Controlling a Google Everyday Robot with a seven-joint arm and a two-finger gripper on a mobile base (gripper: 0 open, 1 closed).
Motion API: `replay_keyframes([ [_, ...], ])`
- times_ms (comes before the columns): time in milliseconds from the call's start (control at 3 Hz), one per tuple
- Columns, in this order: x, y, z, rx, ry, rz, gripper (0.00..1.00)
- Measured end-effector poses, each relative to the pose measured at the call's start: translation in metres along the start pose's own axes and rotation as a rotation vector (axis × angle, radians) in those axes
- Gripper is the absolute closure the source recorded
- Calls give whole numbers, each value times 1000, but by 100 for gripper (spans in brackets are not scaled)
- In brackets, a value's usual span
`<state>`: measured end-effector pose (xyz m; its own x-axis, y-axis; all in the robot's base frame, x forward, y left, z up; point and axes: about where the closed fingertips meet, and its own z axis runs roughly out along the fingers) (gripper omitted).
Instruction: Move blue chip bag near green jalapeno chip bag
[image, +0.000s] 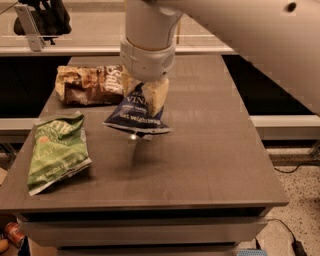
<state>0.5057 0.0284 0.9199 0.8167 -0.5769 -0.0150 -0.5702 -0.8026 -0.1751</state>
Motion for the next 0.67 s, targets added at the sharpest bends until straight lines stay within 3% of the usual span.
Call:
replay_keyframes([
  [667,-33,-46,14,21,-42,-79,100],
])
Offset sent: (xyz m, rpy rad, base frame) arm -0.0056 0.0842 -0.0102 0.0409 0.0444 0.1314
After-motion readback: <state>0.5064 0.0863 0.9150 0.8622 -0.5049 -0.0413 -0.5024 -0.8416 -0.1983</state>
